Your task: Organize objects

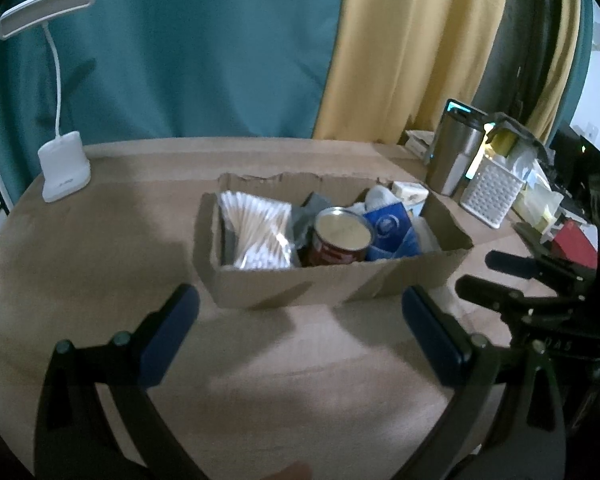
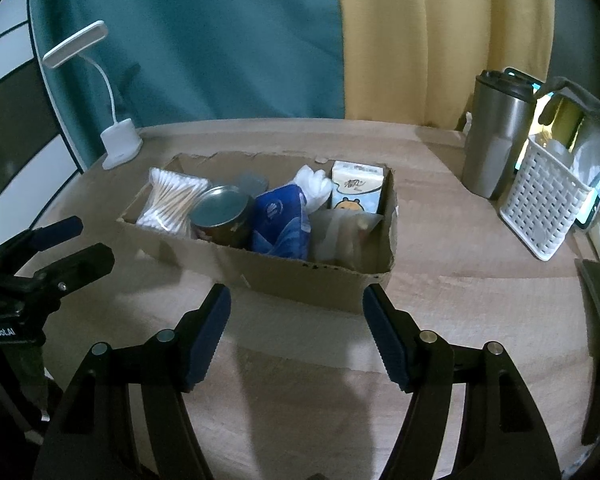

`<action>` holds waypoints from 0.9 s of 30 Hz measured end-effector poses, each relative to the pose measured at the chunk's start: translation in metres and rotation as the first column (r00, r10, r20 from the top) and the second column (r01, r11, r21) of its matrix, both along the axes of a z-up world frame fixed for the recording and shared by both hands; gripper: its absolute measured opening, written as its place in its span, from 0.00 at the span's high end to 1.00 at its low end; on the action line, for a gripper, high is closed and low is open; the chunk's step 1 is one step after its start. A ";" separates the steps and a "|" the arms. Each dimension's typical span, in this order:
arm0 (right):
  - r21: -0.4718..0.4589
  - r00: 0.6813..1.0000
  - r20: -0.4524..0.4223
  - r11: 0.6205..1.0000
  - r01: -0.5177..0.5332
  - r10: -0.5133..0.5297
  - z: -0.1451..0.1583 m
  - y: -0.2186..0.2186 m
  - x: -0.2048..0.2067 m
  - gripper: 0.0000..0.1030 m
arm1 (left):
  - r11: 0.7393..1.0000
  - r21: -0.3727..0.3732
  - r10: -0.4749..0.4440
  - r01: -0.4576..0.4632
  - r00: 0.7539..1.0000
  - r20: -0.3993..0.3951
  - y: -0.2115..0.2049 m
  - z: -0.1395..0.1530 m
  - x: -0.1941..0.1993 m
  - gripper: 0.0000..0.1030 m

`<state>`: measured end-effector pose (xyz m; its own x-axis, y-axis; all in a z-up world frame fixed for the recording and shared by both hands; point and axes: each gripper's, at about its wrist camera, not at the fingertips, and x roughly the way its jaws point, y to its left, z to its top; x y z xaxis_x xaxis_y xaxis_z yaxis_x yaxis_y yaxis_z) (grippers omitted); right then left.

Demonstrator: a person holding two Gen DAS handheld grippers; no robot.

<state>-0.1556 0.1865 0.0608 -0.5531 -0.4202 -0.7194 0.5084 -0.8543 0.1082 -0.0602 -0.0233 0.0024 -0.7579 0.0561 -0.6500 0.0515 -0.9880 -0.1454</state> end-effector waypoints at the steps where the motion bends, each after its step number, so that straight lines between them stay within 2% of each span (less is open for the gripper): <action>1: 0.000 1.000 0.001 1.000 -0.001 0.001 0.000 0.000 0.001 0.30 | 1.000 -0.002 -0.001 0.001 1.000 0.001 0.000 0.000 0.001 0.01; 16: 0.000 1.000 0.000 1.000 0.000 0.000 -0.002 0.000 0.009 0.30 | 0.999 -0.042 0.034 -0.033 0.999 0.018 0.001 -0.002 0.005 0.01; 27: -0.001 1.000 -0.002 1.000 0.000 0.000 -0.003 0.002 0.012 0.30 | 0.998 -0.044 0.039 -0.038 0.999 0.022 0.000 -0.003 0.006 0.01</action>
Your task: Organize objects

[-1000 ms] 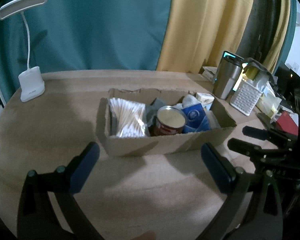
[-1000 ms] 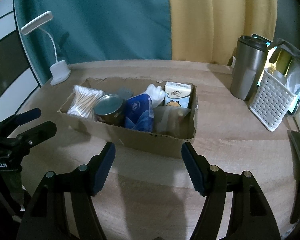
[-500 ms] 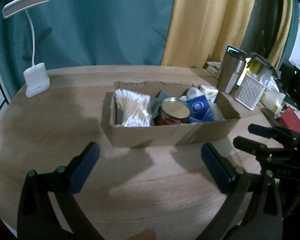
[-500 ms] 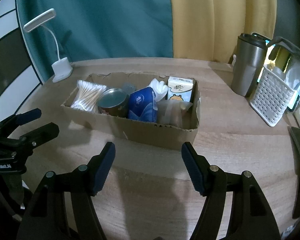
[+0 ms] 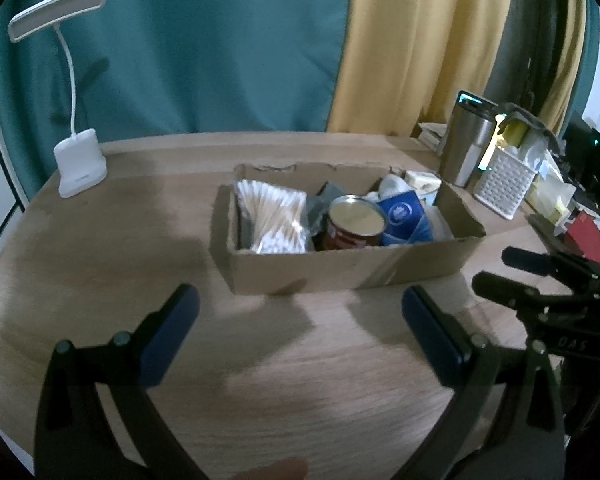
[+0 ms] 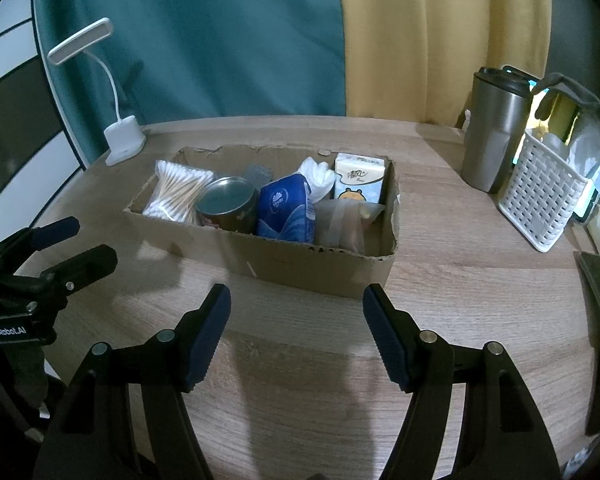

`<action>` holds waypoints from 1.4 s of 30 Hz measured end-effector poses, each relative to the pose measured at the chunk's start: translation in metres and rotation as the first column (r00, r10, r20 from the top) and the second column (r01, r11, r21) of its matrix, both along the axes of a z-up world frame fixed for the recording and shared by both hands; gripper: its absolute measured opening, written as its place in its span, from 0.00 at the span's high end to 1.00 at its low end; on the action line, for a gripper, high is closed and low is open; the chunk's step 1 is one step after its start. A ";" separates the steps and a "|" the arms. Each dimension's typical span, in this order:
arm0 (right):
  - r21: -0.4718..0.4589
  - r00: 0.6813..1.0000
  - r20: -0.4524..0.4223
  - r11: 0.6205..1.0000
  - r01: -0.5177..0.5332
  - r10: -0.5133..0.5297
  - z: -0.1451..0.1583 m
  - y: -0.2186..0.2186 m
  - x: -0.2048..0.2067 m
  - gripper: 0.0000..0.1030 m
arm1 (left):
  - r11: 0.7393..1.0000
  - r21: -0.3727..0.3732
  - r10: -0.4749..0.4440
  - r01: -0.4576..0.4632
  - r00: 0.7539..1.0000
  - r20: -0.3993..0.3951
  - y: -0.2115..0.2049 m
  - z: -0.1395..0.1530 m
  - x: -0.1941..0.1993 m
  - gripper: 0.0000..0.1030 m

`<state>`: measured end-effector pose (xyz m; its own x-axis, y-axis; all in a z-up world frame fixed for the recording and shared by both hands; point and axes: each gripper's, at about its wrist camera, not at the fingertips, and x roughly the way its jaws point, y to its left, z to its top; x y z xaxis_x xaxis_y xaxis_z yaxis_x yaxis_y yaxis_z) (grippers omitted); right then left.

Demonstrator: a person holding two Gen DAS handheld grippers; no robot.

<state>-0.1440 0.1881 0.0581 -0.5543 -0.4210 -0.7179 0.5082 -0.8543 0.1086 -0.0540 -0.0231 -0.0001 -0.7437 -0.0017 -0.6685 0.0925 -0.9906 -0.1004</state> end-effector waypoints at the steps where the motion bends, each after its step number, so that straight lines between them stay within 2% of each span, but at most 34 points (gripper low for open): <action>1: 0.000 1.000 0.000 1.000 -0.001 0.001 0.000 0.000 0.000 0.30 | 1.000 0.004 -0.001 0.001 1.000 0.001 0.000 0.000 0.000 0.01; 42: 0.005 1.000 -0.001 1.000 -0.003 0.003 0.001 -0.001 0.002 0.30 | 1.000 -0.010 0.017 -0.017 1.000 0.000 -0.004 0.000 0.006 0.01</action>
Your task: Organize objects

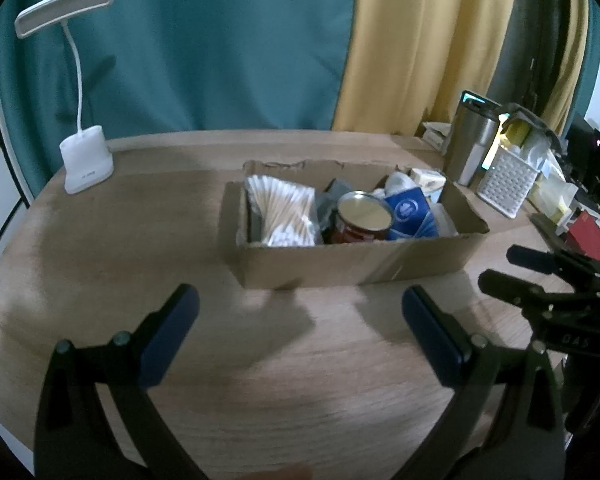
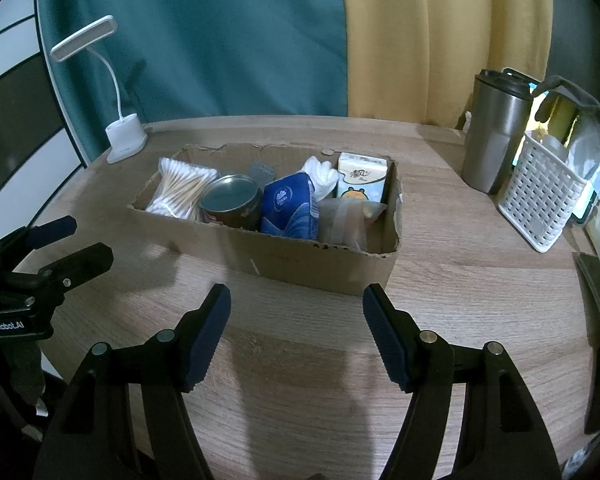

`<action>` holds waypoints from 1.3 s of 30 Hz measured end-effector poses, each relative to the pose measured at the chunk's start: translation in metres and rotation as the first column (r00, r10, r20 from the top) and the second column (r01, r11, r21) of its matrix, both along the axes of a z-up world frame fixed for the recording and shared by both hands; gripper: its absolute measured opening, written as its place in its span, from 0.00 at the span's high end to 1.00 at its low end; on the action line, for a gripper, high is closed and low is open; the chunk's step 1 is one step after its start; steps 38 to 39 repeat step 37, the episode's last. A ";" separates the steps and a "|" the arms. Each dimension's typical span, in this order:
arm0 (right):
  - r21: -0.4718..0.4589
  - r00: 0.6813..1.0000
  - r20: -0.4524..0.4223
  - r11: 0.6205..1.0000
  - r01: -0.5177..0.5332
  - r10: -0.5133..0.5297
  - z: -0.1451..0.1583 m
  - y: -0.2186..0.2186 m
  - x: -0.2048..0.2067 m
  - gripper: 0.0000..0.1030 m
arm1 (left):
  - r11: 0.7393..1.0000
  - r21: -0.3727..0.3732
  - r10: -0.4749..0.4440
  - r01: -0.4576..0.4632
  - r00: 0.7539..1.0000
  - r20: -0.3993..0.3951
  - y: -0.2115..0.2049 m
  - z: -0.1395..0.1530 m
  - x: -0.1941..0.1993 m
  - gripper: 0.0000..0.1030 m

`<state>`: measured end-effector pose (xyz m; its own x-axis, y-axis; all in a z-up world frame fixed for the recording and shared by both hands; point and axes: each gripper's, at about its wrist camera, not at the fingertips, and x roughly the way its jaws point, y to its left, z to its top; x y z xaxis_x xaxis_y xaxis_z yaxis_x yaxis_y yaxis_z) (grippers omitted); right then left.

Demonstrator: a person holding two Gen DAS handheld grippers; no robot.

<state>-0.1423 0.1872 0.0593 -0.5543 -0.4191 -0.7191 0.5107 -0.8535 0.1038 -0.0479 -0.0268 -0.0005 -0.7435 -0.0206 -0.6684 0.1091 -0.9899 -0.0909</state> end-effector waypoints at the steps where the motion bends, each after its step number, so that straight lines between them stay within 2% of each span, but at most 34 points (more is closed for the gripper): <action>1: 0.000 1.000 0.000 1.000 0.000 0.000 0.000 0.000 0.000 0.30 | 1.000 -0.001 0.002 -0.002 1.000 0.000 0.000 0.000 0.000 0.01; 39: 0.005 1.000 0.008 1.000 -0.006 0.005 -0.003 0.002 -0.004 0.30 | 1.000 -0.011 -0.010 0.010 1.000 0.011 0.004 -0.002 -0.006 0.01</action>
